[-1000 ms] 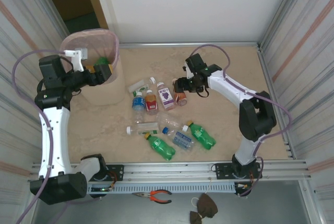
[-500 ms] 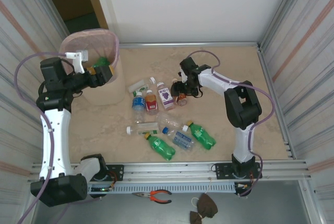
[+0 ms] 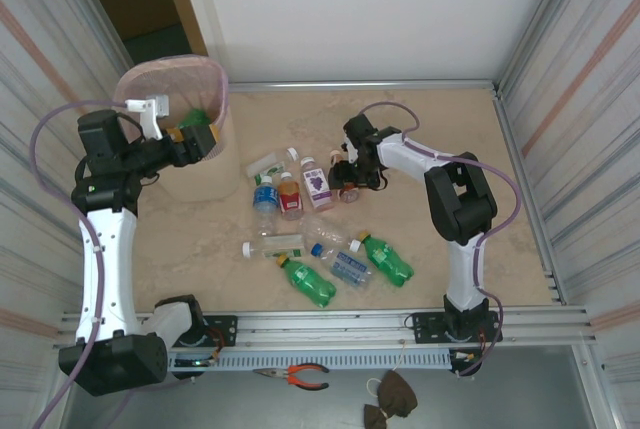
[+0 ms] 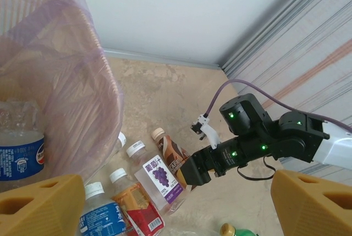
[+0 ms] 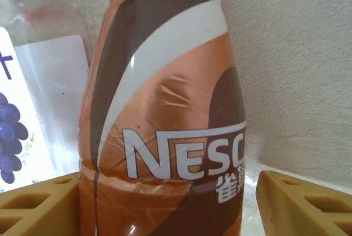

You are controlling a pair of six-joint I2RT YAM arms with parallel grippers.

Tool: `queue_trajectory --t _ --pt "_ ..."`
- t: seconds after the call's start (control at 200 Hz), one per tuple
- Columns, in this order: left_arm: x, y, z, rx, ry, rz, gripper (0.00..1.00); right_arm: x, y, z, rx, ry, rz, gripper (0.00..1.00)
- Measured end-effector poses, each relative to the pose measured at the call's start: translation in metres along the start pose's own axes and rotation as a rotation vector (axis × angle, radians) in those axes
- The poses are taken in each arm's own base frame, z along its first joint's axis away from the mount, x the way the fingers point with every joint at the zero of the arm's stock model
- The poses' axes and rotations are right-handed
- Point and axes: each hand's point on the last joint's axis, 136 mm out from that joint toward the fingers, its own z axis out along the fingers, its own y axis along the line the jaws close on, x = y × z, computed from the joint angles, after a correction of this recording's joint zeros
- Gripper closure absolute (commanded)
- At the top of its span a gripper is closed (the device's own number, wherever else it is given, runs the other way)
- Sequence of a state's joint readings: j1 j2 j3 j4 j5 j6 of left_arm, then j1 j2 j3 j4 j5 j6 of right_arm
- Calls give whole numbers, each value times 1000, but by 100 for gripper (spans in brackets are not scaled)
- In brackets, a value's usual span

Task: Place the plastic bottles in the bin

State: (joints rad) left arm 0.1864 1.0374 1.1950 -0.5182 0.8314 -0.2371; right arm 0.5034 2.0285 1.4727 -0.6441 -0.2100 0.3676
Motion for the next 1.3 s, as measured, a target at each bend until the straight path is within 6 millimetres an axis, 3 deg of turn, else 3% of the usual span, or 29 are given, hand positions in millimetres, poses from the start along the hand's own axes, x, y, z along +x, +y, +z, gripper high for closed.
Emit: queue_trajectory --t 0.431,0.827,1.072,1.303 --pt "0 -1 1 17 -4 -17 12 13 -7 8 13 34 8 29" --pt "-4 -4 2 31 -18 -27 12 17 -7 1 10 23 13 40" --pt "-8 -16 6 76 -29 -20 13 9 5 -40 -25 -77 -7 43" --pt "-1 -45 26 162 20 12 13 4 34 -107 -87 -253 -94 44"
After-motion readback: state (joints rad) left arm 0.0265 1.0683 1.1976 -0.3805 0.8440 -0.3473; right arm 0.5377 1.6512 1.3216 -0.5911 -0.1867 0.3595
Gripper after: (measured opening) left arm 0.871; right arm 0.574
